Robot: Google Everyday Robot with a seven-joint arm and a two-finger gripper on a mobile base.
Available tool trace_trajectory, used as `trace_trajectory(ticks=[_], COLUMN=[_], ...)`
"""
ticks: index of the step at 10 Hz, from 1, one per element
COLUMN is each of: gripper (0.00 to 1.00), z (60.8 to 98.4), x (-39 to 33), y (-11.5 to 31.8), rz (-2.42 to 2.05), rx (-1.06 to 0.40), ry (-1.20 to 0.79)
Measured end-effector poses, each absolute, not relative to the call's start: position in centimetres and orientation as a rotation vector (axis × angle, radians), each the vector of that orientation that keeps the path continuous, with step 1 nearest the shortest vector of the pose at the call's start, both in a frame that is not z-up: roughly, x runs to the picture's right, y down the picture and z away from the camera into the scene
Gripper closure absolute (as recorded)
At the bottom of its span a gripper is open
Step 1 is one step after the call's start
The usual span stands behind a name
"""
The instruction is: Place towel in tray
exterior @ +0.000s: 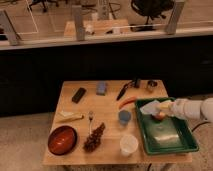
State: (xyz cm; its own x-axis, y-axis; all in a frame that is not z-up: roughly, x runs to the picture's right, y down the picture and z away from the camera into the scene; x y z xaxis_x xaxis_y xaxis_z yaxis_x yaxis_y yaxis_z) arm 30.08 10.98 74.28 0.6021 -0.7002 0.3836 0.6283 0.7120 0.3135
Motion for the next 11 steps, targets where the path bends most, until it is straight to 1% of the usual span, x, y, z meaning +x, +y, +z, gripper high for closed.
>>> trace_trajectory(ticks=[1, 2, 6, 8, 11], gripper=[0.98, 0.9, 0.48, 0.32, 0.31], z=[74.4, 74.3, 72.8, 72.7, 72.6], x=[30.9, 32.0, 36.9, 37.9, 38.1], y=[12.0, 12.5, 13.6, 14.1, 14.3], rz=[-0.776, -0.779, -0.858, -0.886, -0.896], rx=[0.11, 0.064, -0.083, -0.119, -0.13], ry=[-0.511, -0.528, -0.63, -0.693, -0.719])
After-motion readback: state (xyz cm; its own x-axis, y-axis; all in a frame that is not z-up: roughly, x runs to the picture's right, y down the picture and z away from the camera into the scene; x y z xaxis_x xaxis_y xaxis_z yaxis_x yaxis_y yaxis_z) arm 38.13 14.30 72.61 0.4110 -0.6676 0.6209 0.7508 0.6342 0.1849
